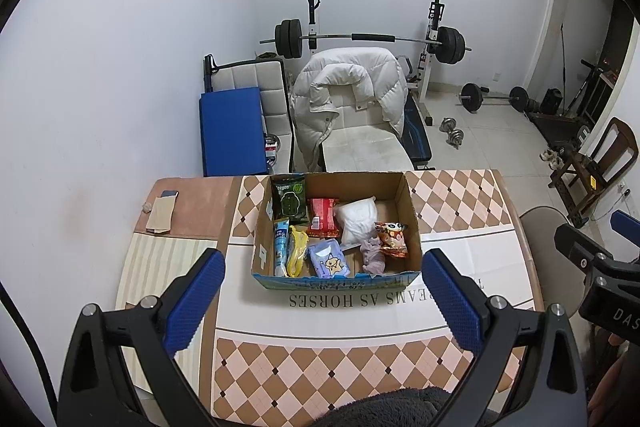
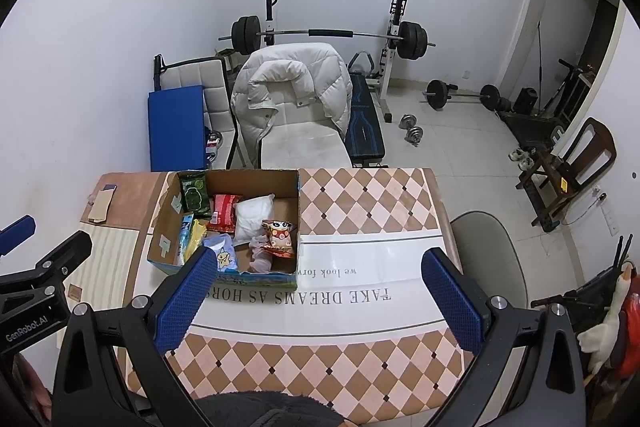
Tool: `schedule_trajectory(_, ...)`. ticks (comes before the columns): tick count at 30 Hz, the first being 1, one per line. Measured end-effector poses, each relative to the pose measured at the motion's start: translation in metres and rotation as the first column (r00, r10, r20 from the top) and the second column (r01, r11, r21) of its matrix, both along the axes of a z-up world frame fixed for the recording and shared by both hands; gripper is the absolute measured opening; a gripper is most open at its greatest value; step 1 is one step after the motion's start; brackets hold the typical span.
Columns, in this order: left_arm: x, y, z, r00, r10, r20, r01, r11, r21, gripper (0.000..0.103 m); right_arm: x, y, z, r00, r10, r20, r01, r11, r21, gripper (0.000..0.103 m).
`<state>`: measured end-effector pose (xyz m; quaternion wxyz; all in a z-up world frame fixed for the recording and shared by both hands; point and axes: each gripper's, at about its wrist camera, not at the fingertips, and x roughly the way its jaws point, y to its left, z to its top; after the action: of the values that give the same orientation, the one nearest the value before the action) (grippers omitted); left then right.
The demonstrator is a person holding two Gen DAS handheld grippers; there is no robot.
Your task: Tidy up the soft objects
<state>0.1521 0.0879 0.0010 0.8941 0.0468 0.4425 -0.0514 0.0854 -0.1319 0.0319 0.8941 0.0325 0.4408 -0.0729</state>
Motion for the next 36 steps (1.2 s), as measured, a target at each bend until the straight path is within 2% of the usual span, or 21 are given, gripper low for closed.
schedule_trajectory(36, -0.004, -0.002, 0.008, 1.000, -0.009, 0.014, 0.009, 1.000, 0.001, 0.101, -0.014, 0.005, 0.007, 1.000, -0.013, 0.014, 0.013, 1.000, -0.011, 0.103)
